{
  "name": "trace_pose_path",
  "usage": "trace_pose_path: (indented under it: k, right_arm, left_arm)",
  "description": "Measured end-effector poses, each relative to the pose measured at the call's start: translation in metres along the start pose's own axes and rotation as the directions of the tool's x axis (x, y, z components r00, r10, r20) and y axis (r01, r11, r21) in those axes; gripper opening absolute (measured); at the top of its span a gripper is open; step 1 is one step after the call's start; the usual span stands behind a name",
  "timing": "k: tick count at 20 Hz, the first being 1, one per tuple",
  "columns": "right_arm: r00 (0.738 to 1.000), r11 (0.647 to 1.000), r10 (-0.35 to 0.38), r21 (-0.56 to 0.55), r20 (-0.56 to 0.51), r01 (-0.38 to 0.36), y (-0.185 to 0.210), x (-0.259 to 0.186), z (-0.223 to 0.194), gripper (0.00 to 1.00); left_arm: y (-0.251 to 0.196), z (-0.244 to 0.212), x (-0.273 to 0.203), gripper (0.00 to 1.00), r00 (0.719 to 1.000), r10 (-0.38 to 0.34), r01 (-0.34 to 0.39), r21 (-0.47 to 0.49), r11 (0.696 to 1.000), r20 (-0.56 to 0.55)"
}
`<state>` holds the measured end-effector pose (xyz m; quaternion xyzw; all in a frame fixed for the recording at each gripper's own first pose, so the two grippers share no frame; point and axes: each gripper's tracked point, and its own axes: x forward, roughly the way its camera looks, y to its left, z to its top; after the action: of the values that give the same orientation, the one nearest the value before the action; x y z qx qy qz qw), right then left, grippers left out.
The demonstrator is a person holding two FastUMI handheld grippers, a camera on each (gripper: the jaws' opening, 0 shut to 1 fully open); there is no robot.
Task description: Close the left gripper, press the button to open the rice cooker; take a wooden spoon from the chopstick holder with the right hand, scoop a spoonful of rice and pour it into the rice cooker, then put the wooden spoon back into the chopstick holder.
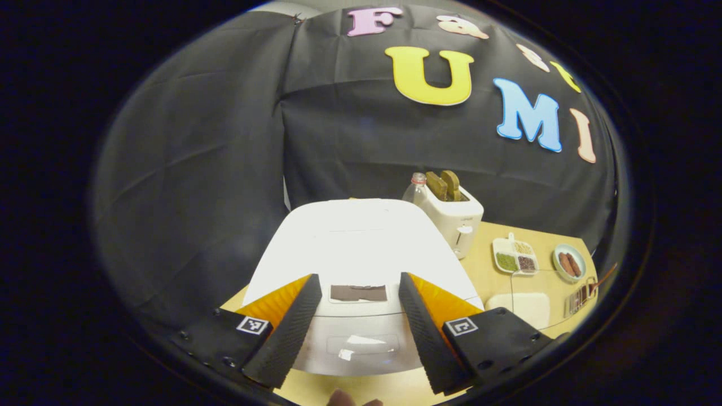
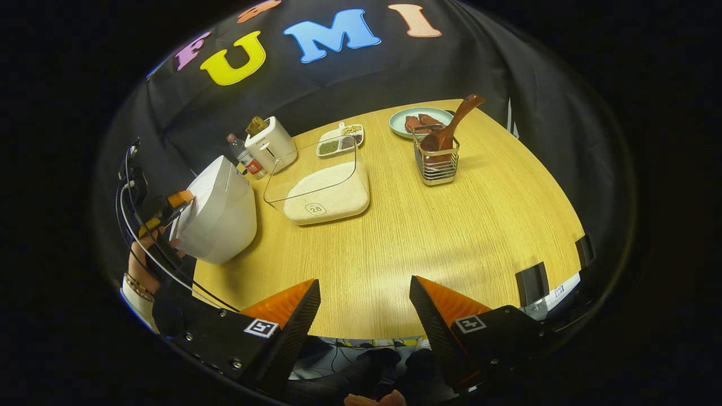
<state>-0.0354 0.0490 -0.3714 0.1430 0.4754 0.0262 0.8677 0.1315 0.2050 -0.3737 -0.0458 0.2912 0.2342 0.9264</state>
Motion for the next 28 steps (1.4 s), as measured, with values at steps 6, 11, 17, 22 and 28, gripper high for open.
trace_pose_path:
  k: [6,11,17,22,28]
  right_arm:
    - [1.0,1.0,0.006,0.007,0.007,-0.006,0.001,0.001,0.0,0.98]
    - [1.0,1.0,0.012,0.014,0.026,-0.013,0.0,0.0,0.003,0.98]
    - [0.999,1.0,0.02,0.007,0.027,-0.02,-0.001,-0.002,0.004,0.98]
    - [0.997,0.999,0.038,-0.008,0.06,-0.038,-0.009,-0.013,0.012,0.98]
    - [0.981,0.995,0.1,-0.015,0.163,-0.099,-0.038,-0.052,0.047,0.98]
  left_arm:
    - [0.001,-0.004,-0.002,0.97,1.0,-0.013,0.013,-0.005,1.0,-0.01]
    - [-0.01,-0.004,-0.015,0.92,0.99,-0.113,0.113,-0.001,0.994,-0.082]
    - [-0.049,-0.019,-0.092,0.94,0.957,-0.281,0.278,-0.058,0.959,-0.067]
    - [-0.08,-0.064,-0.136,0.92,0.919,-0.361,0.357,-0.055,0.933,-0.157]
    - [-0.088,-0.076,-0.21,0.97,0.933,-0.321,0.319,-0.04,0.947,-0.162]
